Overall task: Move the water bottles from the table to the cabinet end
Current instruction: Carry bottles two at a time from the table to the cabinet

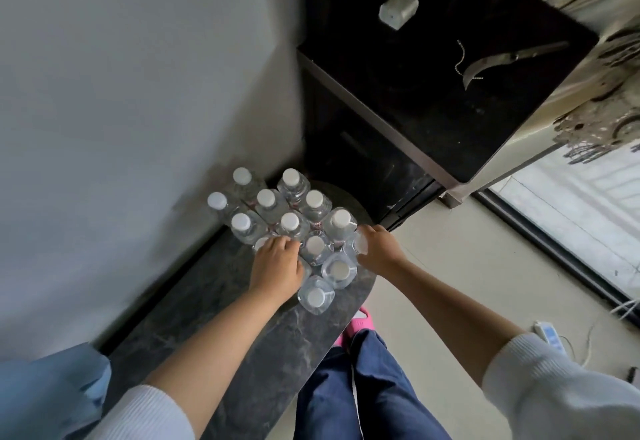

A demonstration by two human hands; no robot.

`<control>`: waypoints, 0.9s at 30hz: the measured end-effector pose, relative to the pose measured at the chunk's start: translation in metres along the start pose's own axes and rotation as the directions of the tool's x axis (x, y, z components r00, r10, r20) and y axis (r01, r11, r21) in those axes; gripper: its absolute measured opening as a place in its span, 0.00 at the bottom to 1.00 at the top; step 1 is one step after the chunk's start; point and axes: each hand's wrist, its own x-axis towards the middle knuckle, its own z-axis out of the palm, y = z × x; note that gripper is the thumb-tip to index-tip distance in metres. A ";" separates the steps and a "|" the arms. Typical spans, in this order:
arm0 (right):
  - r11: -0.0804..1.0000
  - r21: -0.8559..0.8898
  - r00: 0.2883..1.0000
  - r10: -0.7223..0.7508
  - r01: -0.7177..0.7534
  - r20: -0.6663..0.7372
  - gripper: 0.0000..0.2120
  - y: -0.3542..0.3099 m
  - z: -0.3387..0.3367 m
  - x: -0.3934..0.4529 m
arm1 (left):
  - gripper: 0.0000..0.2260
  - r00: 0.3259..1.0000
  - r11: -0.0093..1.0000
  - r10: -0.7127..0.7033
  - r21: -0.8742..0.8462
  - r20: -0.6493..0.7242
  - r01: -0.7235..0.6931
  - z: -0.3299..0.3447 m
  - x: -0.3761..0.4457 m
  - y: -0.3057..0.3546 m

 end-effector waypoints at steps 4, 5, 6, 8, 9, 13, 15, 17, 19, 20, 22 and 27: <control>0.995 0.093 0.998 0.049 -0.045 -0.048 0.26 0.006 -0.009 -0.025 | 0.16 0.999 0.997 0.051 0.052 0.015 -0.051 -0.017 0.002 0.020; 0.993 0.106 0.997 0.049 -0.042 -0.065 0.23 0.010 -0.014 -0.033 | 0.16 0.997 0.995 0.076 0.068 0.023 -0.077 -0.022 0.004 0.029; 0.992 0.118 0.995 0.053 -0.043 -0.080 0.21 0.016 -0.018 -0.041 | 0.16 0.994 0.990 0.108 0.085 0.023 -0.110 -0.027 0.006 0.039; 0.986 0.156 0.988 0.084 -0.064 -0.128 0.17 0.034 -0.029 -0.061 | 0.15 0.982 0.975 0.185 0.122 0.032 -0.187 -0.035 0.010 0.068; 0.980 0.182 0.980 0.115 -0.085 -0.159 0.17 0.048 -0.034 -0.076 | 0.15 0.972 0.960 0.233 0.148 0.042 -0.236 -0.037 0.010 0.090; 0.954 0.264 0.938 0.215 -0.142 -0.272 0.19 0.097 -0.053 -0.125 | 0.15 0.911 0.871 0.400 0.267 0.096 -0.411 -0.041 0.004 0.166; 0.938 0.297 0.901 0.279 -0.181 -0.332 0.19 0.128 -0.057 -0.158 | 0.15 0.853 0.787 0.502 0.334 0.144 -0.519 -0.039 -0.009 0.209; 0.916 0.330 0.849 0.351 -0.226 -0.394 0.19 0.160 -0.057 -0.195 | 0.15 0.791 0.708 0.585 0.365 0.177 -0.605 -0.035 -0.025 0.253; 0.883 0.378 0.782 0.436 -0.277 -0.445 0.19 0.196 -0.053 -0.239 | 0.15 0.715 0.605 0.667 0.408 0.208 -0.683 -0.029 -0.047 0.302; 0.864 0.401 0.750 0.476 -0.304 -0.459 0.19 0.212 -0.050 -0.259 | 0.15 0.675 0.547 0.704 0.436 0.221 -0.714 -0.025 -0.059 0.324; 0.812 0.452 0.670 0.570 -0.369 -0.476 0.19 0.251 -0.035 -0.311 | 0.16 0.566 0.404 0.783 0.483 0.258 -0.777 -0.011 -0.094 0.375; 0.679 0.564 0.506 0.730 -0.469 -0.459 0.21 0.329 0.020 -0.441 | 0.16 0.351 0.153 0.882 0.513 0.315 -0.845 0.042 -0.206 0.481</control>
